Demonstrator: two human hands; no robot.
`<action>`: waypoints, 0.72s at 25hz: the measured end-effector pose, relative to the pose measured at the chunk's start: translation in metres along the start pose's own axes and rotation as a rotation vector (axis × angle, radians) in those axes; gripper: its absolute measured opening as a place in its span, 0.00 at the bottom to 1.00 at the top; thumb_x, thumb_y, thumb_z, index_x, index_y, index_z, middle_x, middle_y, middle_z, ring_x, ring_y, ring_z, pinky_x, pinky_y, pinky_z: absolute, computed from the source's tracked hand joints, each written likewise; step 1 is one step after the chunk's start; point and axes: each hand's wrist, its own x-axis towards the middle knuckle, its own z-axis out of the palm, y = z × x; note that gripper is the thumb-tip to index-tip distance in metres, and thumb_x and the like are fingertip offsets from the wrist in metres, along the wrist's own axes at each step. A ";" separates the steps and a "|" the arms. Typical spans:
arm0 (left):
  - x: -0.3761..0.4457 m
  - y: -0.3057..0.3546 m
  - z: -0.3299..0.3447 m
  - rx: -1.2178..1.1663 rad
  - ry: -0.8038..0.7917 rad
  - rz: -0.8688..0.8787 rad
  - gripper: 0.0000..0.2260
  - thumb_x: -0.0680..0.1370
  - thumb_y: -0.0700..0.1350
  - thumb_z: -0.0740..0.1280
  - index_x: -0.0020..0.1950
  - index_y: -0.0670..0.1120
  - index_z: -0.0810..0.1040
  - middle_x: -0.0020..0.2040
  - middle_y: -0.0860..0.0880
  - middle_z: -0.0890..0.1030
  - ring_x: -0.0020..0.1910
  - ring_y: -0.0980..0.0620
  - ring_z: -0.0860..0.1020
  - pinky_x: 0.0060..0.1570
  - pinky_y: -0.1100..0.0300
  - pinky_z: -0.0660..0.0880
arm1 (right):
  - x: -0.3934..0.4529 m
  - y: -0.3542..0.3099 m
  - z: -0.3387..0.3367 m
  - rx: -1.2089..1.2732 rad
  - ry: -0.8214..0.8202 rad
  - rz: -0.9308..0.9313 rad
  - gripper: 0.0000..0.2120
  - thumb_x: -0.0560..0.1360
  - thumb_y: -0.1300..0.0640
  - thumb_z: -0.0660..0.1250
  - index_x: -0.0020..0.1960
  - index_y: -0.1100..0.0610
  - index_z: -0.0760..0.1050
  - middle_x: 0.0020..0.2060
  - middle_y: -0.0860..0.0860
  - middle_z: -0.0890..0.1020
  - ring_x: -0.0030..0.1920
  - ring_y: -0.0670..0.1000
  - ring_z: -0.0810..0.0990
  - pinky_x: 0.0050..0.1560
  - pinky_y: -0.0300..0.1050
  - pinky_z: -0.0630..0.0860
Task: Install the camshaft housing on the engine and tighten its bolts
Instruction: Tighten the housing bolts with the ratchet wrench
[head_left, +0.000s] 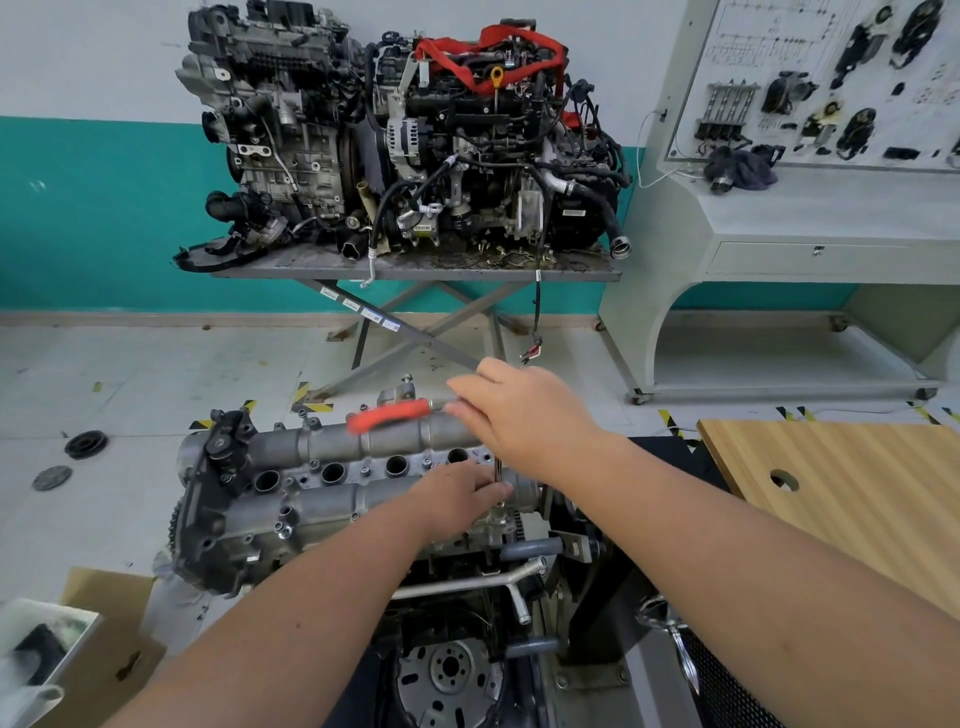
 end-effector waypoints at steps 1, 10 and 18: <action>0.000 0.001 0.000 -0.021 0.002 -0.001 0.20 0.83 0.59 0.59 0.49 0.41 0.77 0.46 0.45 0.78 0.53 0.45 0.78 0.51 0.52 0.73 | 0.006 -0.004 -0.002 0.030 -0.029 0.119 0.16 0.84 0.47 0.54 0.49 0.54 0.76 0.39 0.49 0.76 0.40 0.55 0.76 0.41 0.51 0.76; 0.001 0.000 0.000 0.032 0.016 0.043 0.19 0.83 0.58 0.59 0.51 0.45 0.79 0.48 0.44 0.79 0.48 0.47 0.79 0.54 0.46 0.76 | 0.005 -0.012 0.009 1.971 0.273 0.920 0.09 0.81 0.61 0.63 0.42 0.58 0.73 0.36 0.51 0.81 0.45 0.52 0.81 0.44 0.43 0.75; 0.004 -0.006 0.003 -0.015 0.032 0.027 0.14 0.82 0.55 0.60 0.47 0.47 0.78 0.47 0.45 0.81 0.46 0.49 0.78 0.42 0.56 0.73 | -0.013 -0.021 0.035 1.071 0.479 0.501 0.14 0.82 0.49 0.59 0.62 0.37 0.77 0.71 0.39 0.71 0.68 0.35 0.70 0.64 0.31 0.68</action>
